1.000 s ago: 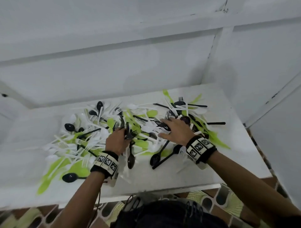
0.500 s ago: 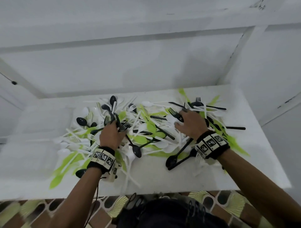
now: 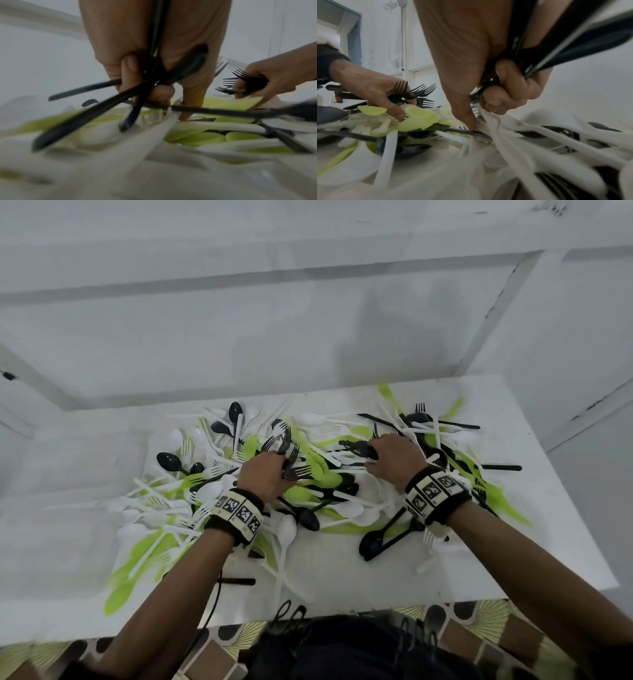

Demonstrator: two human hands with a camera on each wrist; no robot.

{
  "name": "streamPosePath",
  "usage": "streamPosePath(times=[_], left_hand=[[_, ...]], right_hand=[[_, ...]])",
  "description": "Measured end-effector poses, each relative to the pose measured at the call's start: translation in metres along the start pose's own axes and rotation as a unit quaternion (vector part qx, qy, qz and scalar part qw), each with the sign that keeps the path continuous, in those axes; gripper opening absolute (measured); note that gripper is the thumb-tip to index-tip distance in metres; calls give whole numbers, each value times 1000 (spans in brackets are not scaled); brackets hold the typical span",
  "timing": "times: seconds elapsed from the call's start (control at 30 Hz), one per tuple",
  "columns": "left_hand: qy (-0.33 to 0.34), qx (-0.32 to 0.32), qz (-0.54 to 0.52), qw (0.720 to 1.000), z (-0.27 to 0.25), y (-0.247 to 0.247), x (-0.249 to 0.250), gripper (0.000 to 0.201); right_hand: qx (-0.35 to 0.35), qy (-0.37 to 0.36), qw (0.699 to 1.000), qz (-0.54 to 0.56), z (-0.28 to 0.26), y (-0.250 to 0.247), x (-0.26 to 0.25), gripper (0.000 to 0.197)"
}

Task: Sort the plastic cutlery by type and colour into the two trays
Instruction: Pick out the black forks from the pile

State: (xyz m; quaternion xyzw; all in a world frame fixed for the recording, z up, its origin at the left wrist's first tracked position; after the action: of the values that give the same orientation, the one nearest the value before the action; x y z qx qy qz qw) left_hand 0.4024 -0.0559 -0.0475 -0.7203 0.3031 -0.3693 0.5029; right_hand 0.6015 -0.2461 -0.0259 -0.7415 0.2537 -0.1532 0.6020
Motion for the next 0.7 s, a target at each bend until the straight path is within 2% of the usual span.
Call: streamPosePath(times=[0.17, 0.27, 0.33, 0.43, 0.5, 0.6, 0.63, 0.7], left_hand=[[7, 15, -14, 1000, -1, -8, -10, 31], [33, 11, -48, 998, -5, -13, -17, 35], [50, -1, -75, 996, -8, -13, -24, 35], [71, -33, -99, 992, -11, -10, -29, 30], [77, -32, -117, 990, -13, -9, -28, 32], [83, -4, -151, 985, -16, -15, -17, 37], [80, 7, -164, 983, -17, -17, -13, 41], [80, 14, -173, 982, -14, -19, -8, 47]], right_hand=[[-22, -18, 1000, 0, -6, -6, 4, 18], [-61, -31, 998, 13, -9, -12, 8, 22], [-103, -48, 994, 8, -13, -18, 11, 33], [-149, -45, 983, 101, -18, -27, 16, 44], [-99, -42, 988, 110, -16, -29, 16, 42], [51, -33, 992, 110, -8, -24, 9, 35], [73, -27, 991, 111, -6, -21, 6, 32], [69, -24, 992, 102, -4, -13, -1, 29]])
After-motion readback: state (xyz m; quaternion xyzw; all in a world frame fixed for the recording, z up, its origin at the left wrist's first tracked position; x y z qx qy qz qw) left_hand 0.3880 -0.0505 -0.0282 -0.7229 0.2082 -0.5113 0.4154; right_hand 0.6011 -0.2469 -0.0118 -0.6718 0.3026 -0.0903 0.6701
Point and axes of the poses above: each hand's wrist, its own z-axis towards the middle knuckle, its own y-axis out of the palm, x = y × z, the point moved 2 cm from there along z, towards the middle knuckle, and after that the axes turned 3 degrees about -z, right-handed, at the moved point
